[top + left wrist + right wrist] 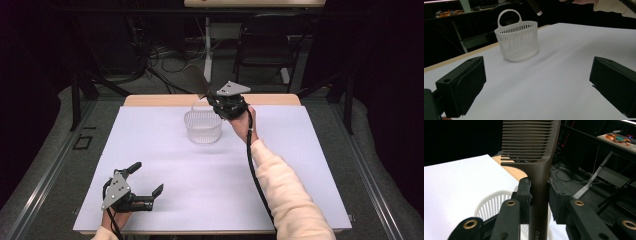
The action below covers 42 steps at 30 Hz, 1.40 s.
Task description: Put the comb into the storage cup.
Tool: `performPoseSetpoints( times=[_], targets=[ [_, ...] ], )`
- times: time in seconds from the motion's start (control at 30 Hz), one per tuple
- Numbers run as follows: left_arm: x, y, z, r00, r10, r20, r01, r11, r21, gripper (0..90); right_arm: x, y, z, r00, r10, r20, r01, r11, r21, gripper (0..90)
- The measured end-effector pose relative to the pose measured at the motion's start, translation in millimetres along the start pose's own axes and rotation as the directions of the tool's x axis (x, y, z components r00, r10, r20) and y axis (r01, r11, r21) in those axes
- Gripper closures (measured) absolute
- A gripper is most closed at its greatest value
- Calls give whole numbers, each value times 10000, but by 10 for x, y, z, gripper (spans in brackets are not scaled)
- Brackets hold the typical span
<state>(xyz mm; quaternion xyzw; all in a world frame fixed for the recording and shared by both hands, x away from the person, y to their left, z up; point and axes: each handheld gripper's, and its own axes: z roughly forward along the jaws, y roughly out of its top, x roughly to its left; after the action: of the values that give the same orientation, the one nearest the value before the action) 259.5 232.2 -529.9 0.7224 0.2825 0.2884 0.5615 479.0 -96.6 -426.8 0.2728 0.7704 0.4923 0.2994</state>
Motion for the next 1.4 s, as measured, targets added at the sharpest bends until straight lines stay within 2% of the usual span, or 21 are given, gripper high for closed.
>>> performPoseSetpoints(
  times=[0.93, 1.4],
  targets=[
    [-2, 0, -2, 10000, 12, 2, -12, 10000, -2, 6, 38, -3, 103, 9999, -71, 73, 73, 9995, -305, 725],
    [1, 1, -10, 10000, -10, -34, 10, 10000, -26, 6, 103, -33, 211, 9996, -220, -169, 214, 9992, -340, 725]
  ],
)
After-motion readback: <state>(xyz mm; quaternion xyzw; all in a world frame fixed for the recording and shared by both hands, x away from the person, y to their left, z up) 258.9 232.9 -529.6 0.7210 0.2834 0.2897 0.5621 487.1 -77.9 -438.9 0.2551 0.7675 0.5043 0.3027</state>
